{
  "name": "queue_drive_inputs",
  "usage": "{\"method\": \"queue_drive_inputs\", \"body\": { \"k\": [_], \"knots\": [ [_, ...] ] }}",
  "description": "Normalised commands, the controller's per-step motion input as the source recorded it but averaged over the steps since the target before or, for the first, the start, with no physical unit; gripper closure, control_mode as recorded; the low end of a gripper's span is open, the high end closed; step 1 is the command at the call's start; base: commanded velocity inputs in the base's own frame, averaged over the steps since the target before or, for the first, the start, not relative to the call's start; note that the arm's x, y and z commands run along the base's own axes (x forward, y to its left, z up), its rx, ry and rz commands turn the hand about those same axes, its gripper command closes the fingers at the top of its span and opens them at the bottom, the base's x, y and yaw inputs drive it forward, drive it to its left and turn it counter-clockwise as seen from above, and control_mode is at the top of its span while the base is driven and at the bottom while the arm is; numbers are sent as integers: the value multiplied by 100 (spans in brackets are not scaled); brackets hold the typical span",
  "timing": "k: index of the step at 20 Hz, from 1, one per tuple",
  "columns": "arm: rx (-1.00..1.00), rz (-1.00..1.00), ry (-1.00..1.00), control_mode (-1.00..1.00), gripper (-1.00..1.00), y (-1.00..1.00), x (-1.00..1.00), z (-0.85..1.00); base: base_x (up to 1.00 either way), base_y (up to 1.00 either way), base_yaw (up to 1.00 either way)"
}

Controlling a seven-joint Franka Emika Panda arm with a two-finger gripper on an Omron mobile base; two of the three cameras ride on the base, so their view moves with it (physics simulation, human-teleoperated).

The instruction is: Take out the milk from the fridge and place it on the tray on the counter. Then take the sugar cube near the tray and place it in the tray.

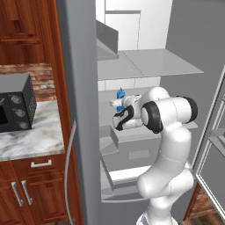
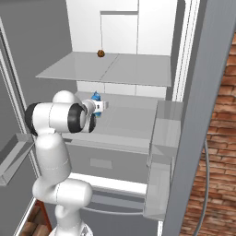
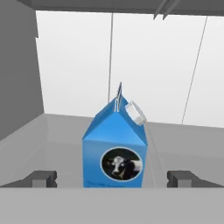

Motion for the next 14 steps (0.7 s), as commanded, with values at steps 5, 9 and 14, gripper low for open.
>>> {"method": "queue_drive_inputs", "body": {
  "k": [5,9,14],
  "knots": [
    [0,0,0,-100,-100,-1,1,0,0,0,0],
    [0,0,0,-100,-100,6,14,-1,0,0,0],
    [0,0,0,-100,-100,0,14,-1,0,0,0]
  ]
}}
